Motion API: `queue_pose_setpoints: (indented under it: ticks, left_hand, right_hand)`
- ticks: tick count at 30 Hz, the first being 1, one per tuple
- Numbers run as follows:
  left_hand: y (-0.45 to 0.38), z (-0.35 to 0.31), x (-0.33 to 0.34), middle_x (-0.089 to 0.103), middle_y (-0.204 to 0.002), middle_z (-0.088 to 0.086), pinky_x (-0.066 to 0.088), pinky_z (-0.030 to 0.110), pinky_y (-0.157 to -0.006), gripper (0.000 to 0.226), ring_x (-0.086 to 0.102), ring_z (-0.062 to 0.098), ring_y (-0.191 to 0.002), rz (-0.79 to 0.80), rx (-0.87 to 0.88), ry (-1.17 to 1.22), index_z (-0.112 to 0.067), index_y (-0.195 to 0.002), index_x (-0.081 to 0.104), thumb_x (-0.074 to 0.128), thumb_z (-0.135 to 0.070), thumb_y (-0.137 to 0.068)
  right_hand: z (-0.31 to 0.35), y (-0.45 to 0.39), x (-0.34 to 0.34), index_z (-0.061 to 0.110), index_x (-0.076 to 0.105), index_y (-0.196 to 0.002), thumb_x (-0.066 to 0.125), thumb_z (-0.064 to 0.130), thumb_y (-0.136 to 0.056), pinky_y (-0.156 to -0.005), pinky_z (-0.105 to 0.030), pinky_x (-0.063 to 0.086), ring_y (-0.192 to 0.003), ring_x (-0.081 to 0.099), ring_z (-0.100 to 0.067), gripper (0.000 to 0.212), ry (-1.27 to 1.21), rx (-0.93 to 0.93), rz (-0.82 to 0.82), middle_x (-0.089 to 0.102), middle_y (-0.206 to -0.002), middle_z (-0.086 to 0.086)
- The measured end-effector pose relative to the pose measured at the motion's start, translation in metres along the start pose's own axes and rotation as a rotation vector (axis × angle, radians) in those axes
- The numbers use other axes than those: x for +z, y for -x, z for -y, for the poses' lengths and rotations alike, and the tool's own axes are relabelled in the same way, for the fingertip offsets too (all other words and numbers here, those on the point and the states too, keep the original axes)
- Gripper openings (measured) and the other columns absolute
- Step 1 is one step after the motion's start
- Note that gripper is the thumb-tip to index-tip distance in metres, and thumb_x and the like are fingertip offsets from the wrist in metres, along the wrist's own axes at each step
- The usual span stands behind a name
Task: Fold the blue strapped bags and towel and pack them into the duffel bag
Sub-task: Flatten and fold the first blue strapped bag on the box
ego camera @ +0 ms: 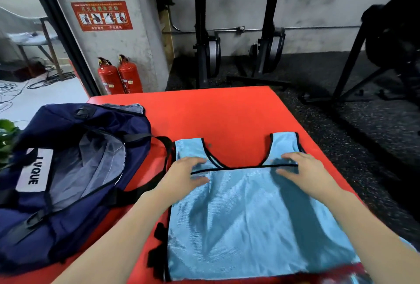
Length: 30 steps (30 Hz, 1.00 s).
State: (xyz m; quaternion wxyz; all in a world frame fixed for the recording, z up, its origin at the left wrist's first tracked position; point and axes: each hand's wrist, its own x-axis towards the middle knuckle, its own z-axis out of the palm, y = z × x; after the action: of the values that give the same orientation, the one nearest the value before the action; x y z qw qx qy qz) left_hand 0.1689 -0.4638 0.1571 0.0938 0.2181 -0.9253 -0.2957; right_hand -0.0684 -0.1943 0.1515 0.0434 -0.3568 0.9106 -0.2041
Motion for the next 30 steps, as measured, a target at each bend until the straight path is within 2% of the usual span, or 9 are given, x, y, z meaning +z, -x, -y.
queue_pose_setpoints:
  ticks: [4,7,10,12,15,19,21,26,30]
  left_hand:
    - [0.001,0.003,-0.006,0.054,-0.126,-0.002,0.035,0.021,-0.092,0.068,0.051,0.014,-0.116,0.091,-0.114,-0.086,-0.021,-0.139,0.055,0.083,-0.040,-0.080]
    - [-0.003,0.000,-0.010,0.056,-0.119,0.000,0.039,0.020,-0.083,0.061,0.052,0.013,-0.105,0.127,-0.173,-0.125,-0.021,-0.133,0.059,0.084,-0.035,-0.079]
    - [-0.004,-0.004,-0.012,0.059,-0.112,-0.002,0.038,0.022,-0.081,0.050,0.053,0.013,-0.102,0.133,-0.248,-0.085,-0.018,-0.120,0.061,0.086,-0.029,-0.078]
    - [-0.005,-0.006,-0.013,0.060,-0.104,-0.004,0.039,0.023,-0.078,0.043,0.055,0.013,-0.097,0.140,-0.301,-0.043,-0.018,-0.111,0.061,0.087,-0.027,-0.077]
    - [-0.007,-0.009,-0.015,0.059,-0.085,-0.002,0.041,0.023,-0.059,0.030,0.054,0.013,-0.074,0.171,-0.323,-0.059,-0.018,-0.090,0.061,0.086,-0.023,-0.076]
    - [-0.007,-0.018,-0.017,0.061,-0.080,0.002,0.041,0.022,-0.053,0.026,0.052,0.015,-0.064,0.141,-0.334,-0.017,-0.011,-0.086,0.062,0.084,-0.015,-0.074]
    - [-0.005,-0.019,-0.025,0.061,-0.076,0.001,0.043,0.023,-0.057,0.025,0.055,0.015,-0.063,0.162,-0.351,0.042,-0.012,-0.082,0.061,0.085,-0.017,-0.073]
    - [0.003,-0.019,-0.059,0.076,-0.099,0.008,0.052,0.034,-0.092,0.024,0.071,0.020,-0.096,0.361,-0.280,0.215,-0.015,-0.094,0.078,0.087,-0.028,-0.076]
    - [-0.007,-0.024,-0.073,0.077,-0.097,0.011,0.053,0.042,-0.093,0.015,0.072,0.030,-0.097,0.107,-0.261,0.489,-0.016,-0.094,0.079,0.083,-0.024,-0.081]
  right_hand:
    - [-0.032,0.009,-0.010,0.034,0.065,-0.122,0.055,0.080,-0.073,-0.104,-0.050,0.043,-0.121,0.055,-0.017,0.067,0.005,0.072,-0.001,0.061,-0.125,0.011]
    - [-0.039,0.010,-0.012,0.036,0.063,-0.124,0.053,0.081,-0.071,-0.105,-0.050,0.042,-0.118,0.055,-0.016,0.070,-0.020,0.093,0.046,0.059,-0.122,0.010]
    - [-0.041,0.009,-0.017,0.032,0.063,-0.125,0.073,0.058,-0.080,-0.098,-0.041,0.047,-0.110,0.059,-0.017,0.053,-0.127,0.132,0.050,0.061,-0.120,0.005]
    - [-0.044,0.010,-0.020,0.028,0.064,-0.123,0.080,0.039,-0.082,-0.081,-0.029,0.048,-0.099,0.061,-0.014,0.045,-0.211,0.173,0.044,0.061,-0.113,0.003]
    - [-0.050,0.009,-0.019,0.024,0.068,-0.113,0.082,0.032,-0.082,-0.078,-0.025,0.042,-0.096,0.060,-0.013,0.034,-0.249,0.190,0.030,0.065,-0.105,0.004]
    - [-0.055,0.008,-0.020,0.028,0.070,-0.088,0.084,0.028,-0.079,-0.075,-0.027,0.043,-0.092,0.064,-0.011,0.017,-0.305,0.182,0.004,0.071,-0.090,0.010]
    - [-0.054,0.008,-0.027,0.029,0.070,-0.083,0.085,0.027,-0.078,-0.071,-0.024,0.044,-0.086,0.065,-0.008,0.017,-0.318,0.172,-0.003,0.072,-0.084,0.011]
    - [-0.051,-0.001,-0.071,0.012,0.072,-0.084,0.088,0.013,-0.073,-0.067,-0.024,0.043,-0.066,0.062,-0.008,0.020,-0.507,0.144,0.132,0.072,-0.068,0.005]
    - [-0.034,-0.020,-0.082,0.007,0.070,-0.093,0.084,0.010,-0.079,-0.074,-0.019,0.049,-0.075,0.065,-0.010,0.020,-0.707,0.142,-0.075,0.075,-0.085,-0.004]
